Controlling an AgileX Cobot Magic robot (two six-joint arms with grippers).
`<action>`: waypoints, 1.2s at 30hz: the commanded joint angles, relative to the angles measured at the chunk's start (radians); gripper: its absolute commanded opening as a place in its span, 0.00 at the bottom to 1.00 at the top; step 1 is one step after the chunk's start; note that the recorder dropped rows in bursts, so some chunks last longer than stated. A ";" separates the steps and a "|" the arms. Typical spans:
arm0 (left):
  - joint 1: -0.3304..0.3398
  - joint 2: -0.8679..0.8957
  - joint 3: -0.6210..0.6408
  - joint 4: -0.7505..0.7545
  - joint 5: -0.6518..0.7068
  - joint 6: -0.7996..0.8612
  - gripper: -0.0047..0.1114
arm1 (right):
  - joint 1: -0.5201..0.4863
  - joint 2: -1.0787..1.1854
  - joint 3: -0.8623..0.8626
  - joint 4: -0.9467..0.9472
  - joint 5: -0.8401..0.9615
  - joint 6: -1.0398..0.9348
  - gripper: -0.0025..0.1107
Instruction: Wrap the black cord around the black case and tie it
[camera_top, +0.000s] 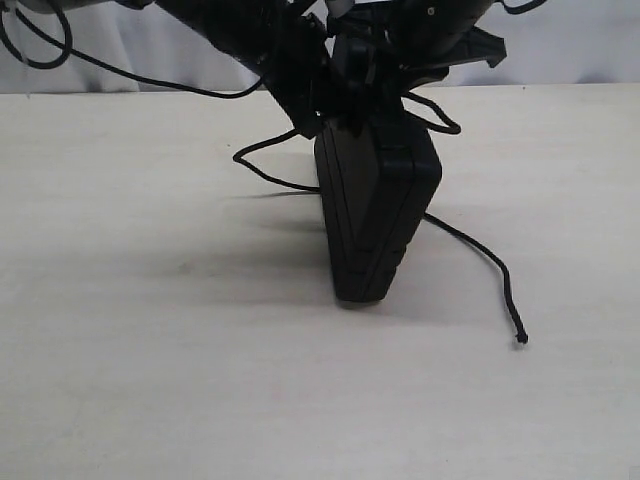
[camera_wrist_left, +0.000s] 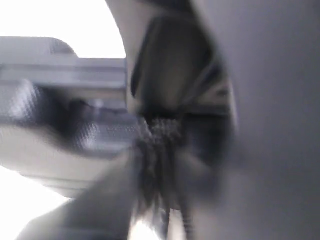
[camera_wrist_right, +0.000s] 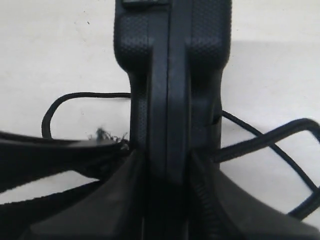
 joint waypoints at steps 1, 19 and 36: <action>-0.011 -0.008 -0.008 0.087 0.008 -0.009 0.53 | 0.012 -0.008 -0.004 0.066 -0.015 -0.002 0.06; -0.011 0.021 -0.008 0.264 0.074 -0.140 0.28 | 0.012 -0.008 -0.004 0.068 -0.012 -0.002 0.06; 0.028 0.057 -0.008 0.300 0.170 -0.209 0.58 | 0.012 -0.008 -0.004 0.070 -0.009 -0.002 0.06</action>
